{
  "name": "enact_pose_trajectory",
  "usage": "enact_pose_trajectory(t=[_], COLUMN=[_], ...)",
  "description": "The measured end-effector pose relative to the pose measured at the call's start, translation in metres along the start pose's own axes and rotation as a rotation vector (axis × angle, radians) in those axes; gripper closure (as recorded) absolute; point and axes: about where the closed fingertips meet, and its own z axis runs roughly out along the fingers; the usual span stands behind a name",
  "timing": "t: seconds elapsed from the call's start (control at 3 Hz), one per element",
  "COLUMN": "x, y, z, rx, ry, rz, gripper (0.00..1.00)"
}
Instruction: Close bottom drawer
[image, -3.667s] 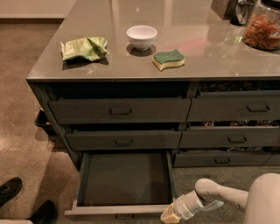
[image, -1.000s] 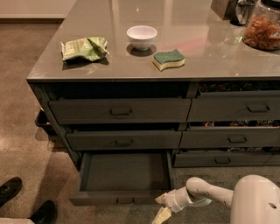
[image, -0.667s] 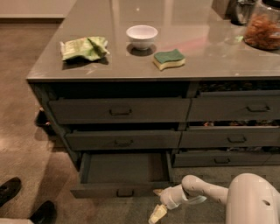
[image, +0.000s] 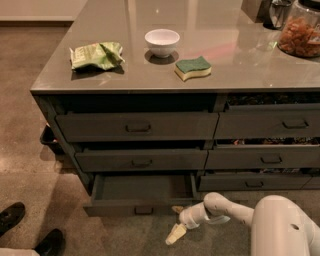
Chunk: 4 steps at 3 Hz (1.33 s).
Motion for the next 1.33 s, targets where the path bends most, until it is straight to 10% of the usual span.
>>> enact_pose_trajectory(t=[1.33], x=[-0.051], y=[-0.091], z=[0.009], rx=[0.157], ry=[0.019], rz=[0.01], gripper=[0.82])
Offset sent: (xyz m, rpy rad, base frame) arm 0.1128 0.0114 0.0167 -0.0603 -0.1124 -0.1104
